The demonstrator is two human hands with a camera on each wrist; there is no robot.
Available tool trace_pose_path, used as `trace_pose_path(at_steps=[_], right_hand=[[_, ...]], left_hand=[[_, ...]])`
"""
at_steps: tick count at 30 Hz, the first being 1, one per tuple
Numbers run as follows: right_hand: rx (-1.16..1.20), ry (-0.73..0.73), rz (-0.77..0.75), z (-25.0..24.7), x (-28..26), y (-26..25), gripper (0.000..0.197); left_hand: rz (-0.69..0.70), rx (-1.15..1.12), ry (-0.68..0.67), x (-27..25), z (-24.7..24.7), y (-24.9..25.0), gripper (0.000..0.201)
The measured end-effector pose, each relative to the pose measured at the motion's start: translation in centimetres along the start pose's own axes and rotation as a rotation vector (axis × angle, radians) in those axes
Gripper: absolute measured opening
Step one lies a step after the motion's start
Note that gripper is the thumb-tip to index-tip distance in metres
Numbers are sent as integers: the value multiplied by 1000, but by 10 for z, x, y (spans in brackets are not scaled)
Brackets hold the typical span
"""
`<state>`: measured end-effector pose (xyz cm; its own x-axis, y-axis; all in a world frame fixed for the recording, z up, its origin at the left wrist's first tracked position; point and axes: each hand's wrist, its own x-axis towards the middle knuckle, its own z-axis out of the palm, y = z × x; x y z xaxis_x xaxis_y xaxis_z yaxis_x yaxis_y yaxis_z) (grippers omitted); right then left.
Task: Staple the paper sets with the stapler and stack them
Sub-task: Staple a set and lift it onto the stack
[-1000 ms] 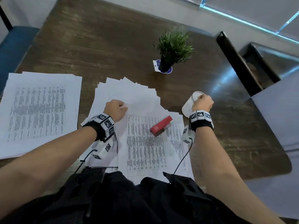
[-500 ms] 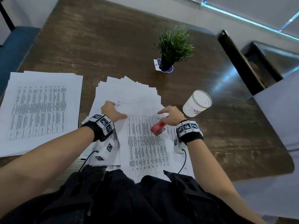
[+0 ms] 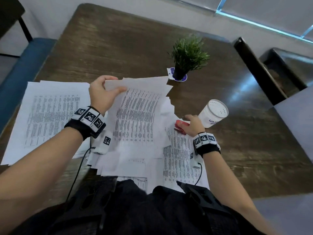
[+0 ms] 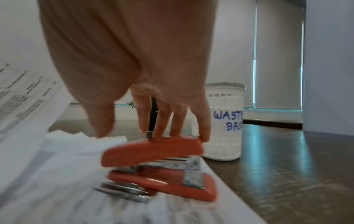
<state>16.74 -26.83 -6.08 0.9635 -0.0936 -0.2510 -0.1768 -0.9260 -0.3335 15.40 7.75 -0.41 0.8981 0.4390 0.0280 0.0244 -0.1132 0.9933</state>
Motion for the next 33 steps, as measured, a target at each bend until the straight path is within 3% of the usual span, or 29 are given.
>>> trace_pose_path(at_steps=[2, 4, 6, 7, 9, 13, 15, 18, 22, 27, 33], right_hand=[[245, 34, -98, -8, -3, -21, 88], [528, -8, -172, -18, -7, -48, 101], [857, -71, -195, -26, -15, -74, 87], [963, -79, -199, -30, -20, -84, 68], [1008, 14, -155, -40, -28, -102, 34], [1190, 152, -176, -53, -29, -117, 68], [1249, 175, -204, -63, -30, -124, 61], [1266, 178, -290, -81, -33, -128, 83], [1218, 142, -408, -98, -39, -126, 45], [1232, 88, -400, -94, -41, -125, 36], [1326, 193, -473, -102, -51, -144, 29]], left_hand=[[105, -68, -34, -2, -1, 24, 32], [224, -159, -70, -6, 1, 46, 32], [268, -239, -77, -10, 2, 60, 30], [267, -268, -84, -11, 3, 65, 28], [243, -311, -95, -11, 4, 68, 25], [158, -224, -214, -9, 1, 64, 65], [161, -157, -289, -10, 2, 63, 56], [230, -173, -255, -15, 7, 74, 44], [283, -185, -302, -14, 5, 87, 47], [288, -211, -295, -14, 10, 86, 32], [348, -253, -220, -15, 6, 92, 49]])
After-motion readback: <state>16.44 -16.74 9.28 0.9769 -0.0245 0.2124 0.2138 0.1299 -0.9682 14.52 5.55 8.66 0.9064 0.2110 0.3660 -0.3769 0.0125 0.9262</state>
